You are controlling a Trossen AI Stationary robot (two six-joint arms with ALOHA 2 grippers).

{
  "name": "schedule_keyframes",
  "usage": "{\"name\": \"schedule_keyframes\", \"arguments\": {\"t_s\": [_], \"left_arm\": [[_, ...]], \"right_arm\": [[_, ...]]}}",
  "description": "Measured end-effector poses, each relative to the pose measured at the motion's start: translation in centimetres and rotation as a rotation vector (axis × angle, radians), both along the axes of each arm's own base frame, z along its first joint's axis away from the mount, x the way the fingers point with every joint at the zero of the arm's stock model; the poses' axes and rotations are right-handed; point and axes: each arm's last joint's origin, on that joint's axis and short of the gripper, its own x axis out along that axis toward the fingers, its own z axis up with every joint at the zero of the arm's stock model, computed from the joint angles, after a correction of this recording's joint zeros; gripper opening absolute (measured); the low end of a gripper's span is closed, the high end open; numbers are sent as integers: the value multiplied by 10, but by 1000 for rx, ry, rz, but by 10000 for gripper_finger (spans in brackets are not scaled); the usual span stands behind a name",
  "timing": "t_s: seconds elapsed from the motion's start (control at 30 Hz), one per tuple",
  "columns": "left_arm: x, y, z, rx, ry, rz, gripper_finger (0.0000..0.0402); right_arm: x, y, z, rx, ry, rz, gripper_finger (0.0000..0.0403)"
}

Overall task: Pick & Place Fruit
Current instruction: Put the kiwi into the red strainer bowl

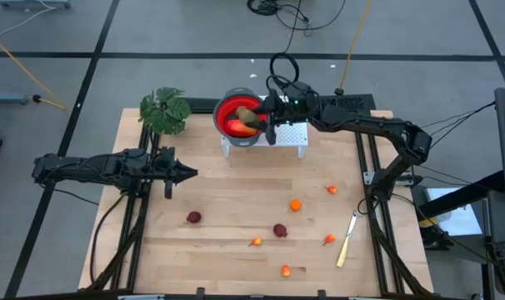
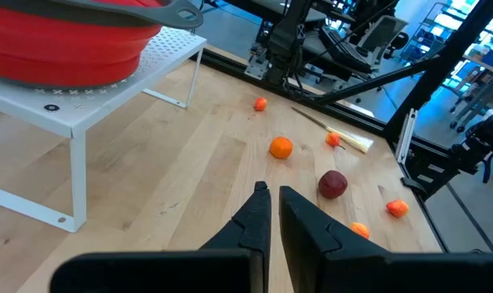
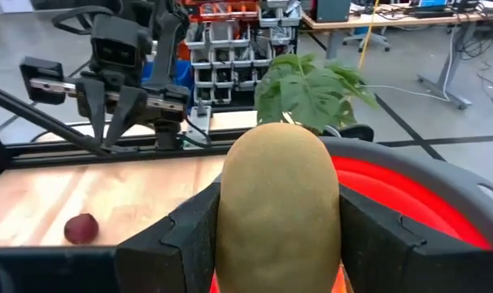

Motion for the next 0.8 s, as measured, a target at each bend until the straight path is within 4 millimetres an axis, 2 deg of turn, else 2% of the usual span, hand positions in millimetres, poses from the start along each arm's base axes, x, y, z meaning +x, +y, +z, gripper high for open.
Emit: {"name": "schedule_keyframes", "arguments": {"t_s": [0.2, 0.33, 0.57, 0.8], "left_arm": [[1, 1, 4, 49, -40, 13, 26], [2, 1, 15, -22, -163, 58, 26], [0, 7, 38, -108, -414, 251, 26], [-2, 9, 47, -123, -514, 317, 26]], "right_arm": [[4, 11, 1, -2, -2, 31, 201], [6, 19, 2, -3, -10, 84, 201], [11, 35, 7, -30, -44, 174, 201], [15, 48, 7, -143, -51, 228, 201]]}}
